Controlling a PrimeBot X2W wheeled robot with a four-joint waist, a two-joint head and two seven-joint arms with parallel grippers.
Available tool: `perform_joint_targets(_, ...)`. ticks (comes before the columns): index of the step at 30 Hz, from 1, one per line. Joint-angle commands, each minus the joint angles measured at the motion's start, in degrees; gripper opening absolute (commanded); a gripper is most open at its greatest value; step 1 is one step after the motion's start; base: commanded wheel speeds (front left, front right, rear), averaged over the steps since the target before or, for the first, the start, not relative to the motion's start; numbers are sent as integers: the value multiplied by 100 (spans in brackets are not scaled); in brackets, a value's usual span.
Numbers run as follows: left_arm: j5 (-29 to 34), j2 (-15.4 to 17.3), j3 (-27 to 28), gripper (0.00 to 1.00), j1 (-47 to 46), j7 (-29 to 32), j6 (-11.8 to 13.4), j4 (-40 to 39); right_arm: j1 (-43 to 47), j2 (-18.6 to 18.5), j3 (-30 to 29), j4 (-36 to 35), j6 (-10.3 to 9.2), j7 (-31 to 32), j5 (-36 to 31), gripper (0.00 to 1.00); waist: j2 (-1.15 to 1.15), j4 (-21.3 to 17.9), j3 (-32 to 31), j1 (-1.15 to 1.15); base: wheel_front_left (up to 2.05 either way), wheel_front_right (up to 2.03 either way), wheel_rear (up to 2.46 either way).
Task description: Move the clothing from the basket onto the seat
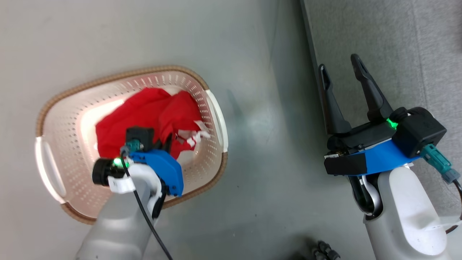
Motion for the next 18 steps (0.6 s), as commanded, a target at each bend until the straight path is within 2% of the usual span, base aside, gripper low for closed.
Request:
perform_joint_targets(1,-47,-2,-42,0,91,-47,-15,-68,90,6,-24,40,1,-2,-39,100,0,118,-317,0,0,0,0)
perform_joint_targets(18,-527,-4,-869,0,1440,-94,-16,-1354,1075,2,-204,251,2,420,-178,100,0,847,-2833,0,0,0,0)
